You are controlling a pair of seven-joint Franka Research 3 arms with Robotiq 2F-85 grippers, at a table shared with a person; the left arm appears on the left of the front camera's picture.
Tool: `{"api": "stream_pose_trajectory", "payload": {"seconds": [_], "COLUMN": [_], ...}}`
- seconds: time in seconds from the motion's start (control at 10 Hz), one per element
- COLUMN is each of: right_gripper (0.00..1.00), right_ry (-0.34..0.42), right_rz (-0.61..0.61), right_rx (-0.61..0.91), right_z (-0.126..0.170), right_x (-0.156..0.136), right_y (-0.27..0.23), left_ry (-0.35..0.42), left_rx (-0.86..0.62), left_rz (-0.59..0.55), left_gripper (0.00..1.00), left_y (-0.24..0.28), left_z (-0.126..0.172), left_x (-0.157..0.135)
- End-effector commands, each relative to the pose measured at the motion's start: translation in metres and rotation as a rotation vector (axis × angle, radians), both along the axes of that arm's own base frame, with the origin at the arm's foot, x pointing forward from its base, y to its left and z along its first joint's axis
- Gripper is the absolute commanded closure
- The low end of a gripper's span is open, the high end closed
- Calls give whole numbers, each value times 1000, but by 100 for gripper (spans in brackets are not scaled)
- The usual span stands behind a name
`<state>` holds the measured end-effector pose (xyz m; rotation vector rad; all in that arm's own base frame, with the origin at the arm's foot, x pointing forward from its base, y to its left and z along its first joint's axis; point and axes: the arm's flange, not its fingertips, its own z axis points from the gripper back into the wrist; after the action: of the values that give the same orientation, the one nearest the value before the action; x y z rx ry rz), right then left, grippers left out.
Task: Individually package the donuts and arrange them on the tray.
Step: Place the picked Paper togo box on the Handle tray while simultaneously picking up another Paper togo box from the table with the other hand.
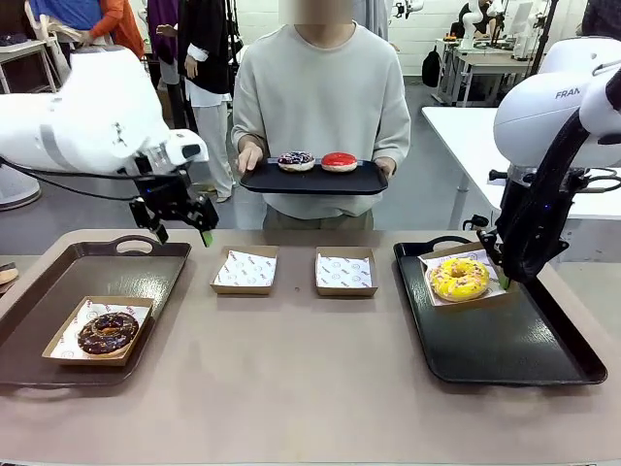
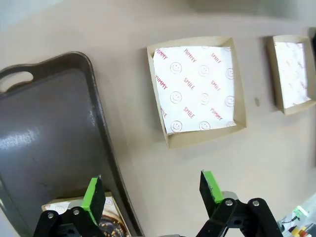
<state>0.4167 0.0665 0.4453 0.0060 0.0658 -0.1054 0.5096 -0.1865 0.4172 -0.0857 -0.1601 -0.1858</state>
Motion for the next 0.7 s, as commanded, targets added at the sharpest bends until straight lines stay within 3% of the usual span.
{"api": "stream_pose_trajectory", "payload": {"seconds": [0.0,0.5,0.6], "right_gripper": [98,98,98], "right_ry": [5,5,5], "right_rz": [-5,-5,-5], "right_rx": [-2,-2,-2], "right_z": [1,1,1], "right_x": [0,0,0], "right_y": [1,1,1], "left_ry": [-22,-41,-15], "left_rx": [32,-5,-3], "left_rz": [23,4,-18], "left_gripper": [0,0,0], "left_y": [-13,-28,-24], "left_z": [-17,-37,-40], "left_x": [10,10,12]}}
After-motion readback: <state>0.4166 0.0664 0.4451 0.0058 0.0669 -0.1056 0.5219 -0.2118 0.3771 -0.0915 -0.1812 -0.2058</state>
